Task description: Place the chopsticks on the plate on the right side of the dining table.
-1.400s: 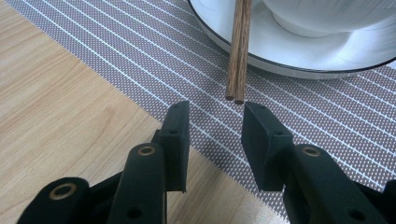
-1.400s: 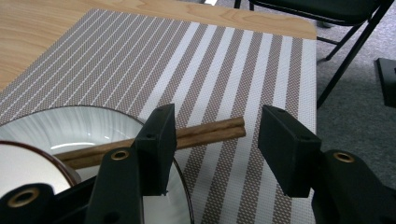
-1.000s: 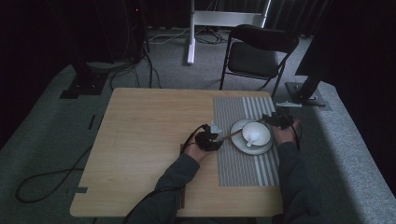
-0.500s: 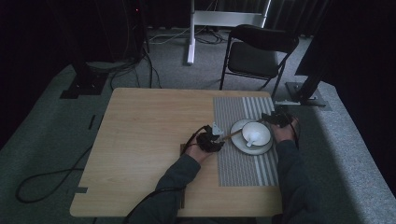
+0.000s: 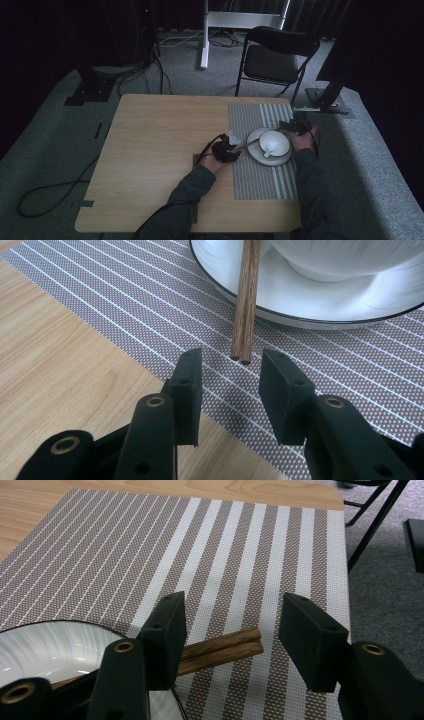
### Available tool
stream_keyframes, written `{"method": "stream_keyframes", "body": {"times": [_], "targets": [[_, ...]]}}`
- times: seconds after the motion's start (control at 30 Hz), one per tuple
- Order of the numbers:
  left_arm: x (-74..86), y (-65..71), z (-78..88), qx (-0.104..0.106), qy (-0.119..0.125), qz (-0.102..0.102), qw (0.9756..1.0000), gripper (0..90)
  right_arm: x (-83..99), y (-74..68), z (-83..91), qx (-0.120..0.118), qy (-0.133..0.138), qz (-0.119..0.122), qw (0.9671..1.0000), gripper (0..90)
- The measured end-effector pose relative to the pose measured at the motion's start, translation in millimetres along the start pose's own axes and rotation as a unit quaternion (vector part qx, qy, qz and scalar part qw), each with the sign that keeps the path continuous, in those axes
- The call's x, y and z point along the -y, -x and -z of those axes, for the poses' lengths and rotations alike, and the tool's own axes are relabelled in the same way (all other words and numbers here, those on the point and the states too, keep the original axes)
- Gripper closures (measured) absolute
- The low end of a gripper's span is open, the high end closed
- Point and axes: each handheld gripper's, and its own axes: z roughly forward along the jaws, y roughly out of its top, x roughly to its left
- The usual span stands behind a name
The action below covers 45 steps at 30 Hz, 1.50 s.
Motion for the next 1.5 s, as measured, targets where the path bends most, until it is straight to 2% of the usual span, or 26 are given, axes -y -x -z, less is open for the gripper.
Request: {"method": "stream_keyframes", "body": {"times": [0.33, 0.7, 1.17, 1.5], "targets": [[-4.6, 3.2, -3.1, -0.003, -0.004, -0.010, 0.9999, 69.0, 1.4, -1.8, -3.5, 0.004, -0.010, 0.012, 0.9999, 43.5], [-6.1, 1.2, -5.6, -0.005, -0.010, -0.007, 0.9999, 79.4, 1.5, -2.3, -1.7, 0.004, -0.015, 0.019, 0.9997, 43.3], [-9.4, -3.8, -9.6, -0.011, -0.021, -0.001, 0.9997, 79.5, 2.0, -4.2, 0.3, 0.006, -0.024, 0.033, 0.9991, 43.0], [-11.7, -8.0, -12.1, -0.019, -0.026, 0.009, 0.9995, 79.2, 4.2, -3.5, 1.7, 0.000, -0.024, 0.028, 0.9993, 42.9]]}}
